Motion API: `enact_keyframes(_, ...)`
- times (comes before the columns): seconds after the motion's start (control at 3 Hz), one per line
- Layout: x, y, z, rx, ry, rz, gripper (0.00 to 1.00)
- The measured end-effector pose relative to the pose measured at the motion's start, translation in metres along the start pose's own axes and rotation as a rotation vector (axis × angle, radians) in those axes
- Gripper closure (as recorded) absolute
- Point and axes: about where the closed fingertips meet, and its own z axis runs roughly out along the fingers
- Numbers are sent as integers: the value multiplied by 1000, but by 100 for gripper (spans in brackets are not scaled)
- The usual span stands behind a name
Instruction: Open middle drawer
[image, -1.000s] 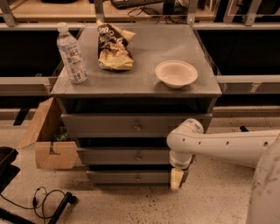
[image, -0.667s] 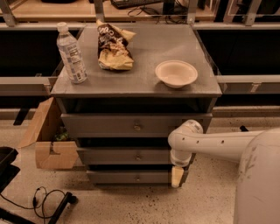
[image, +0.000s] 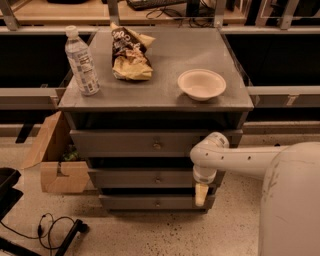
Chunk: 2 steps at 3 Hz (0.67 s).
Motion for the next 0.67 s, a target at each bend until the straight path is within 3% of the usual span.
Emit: enact_keyframes(0.67,-4,11,20,-65,-8,22,42)
